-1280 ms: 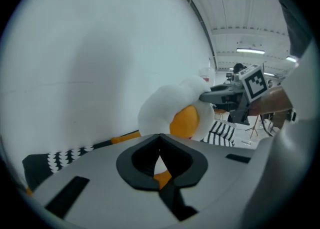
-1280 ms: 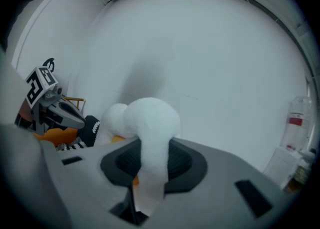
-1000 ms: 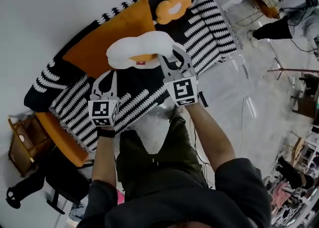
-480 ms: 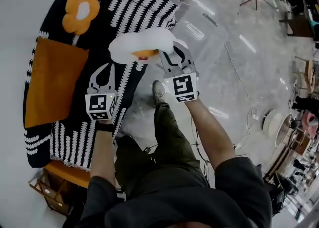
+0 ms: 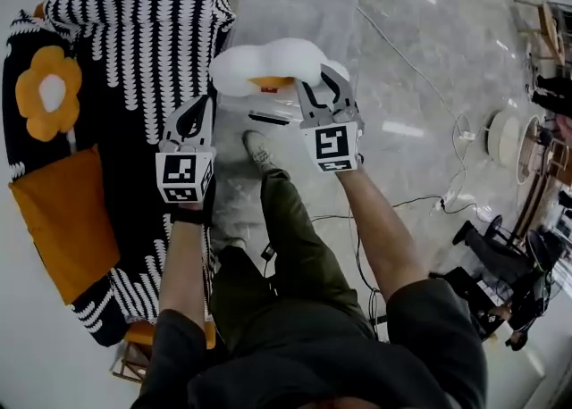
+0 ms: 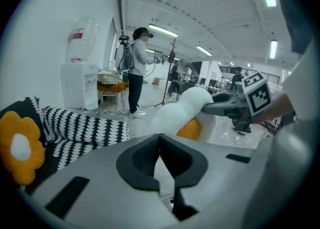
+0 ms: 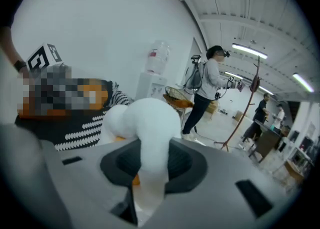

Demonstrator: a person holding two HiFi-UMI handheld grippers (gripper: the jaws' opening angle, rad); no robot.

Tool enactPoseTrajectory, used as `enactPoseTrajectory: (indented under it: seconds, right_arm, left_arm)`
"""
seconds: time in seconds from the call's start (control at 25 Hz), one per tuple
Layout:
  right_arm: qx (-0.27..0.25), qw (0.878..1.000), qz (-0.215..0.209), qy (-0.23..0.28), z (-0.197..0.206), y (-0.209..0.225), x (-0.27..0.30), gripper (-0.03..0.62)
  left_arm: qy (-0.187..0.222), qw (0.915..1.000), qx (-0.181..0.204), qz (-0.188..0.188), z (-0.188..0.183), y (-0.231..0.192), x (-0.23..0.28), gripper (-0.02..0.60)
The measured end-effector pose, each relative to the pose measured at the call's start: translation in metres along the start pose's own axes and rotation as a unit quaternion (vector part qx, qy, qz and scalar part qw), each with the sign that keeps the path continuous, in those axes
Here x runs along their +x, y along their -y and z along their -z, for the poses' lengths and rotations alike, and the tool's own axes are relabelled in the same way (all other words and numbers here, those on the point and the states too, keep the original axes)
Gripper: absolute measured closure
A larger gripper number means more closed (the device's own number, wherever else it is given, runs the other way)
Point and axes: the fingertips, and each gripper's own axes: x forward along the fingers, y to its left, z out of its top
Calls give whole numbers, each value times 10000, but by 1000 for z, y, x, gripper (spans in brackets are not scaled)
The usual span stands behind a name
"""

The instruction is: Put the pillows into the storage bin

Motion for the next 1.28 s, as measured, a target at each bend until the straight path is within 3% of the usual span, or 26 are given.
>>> enactPoseTrajectory:
  seconds: [0.32,0.72,0.88,1.08,1.28]
  right_arm:
    - [309,9961,246,-791,156,7,49,480]
    - [209,9875,37,-1563,295,-54,84,457]
    - [193,9795,-224,-1993,337,-77,88,428]
    - [139,9596,-656,-2731,385,-95,78,393]
    - [258,9558,-697,-2845,382,-89,66,387]
  left_arm:
    - [-688,9961,96,541,92,31,107,578]
    - [-1415,9866,-100,807,214,35,155,577]
    - [-1498,9853,-124,809,231,36,157,577]
    - [-1496,9856,-152,769,232,40,150,577]
    - [-1475,9865,-181,687,224,42,140,577]
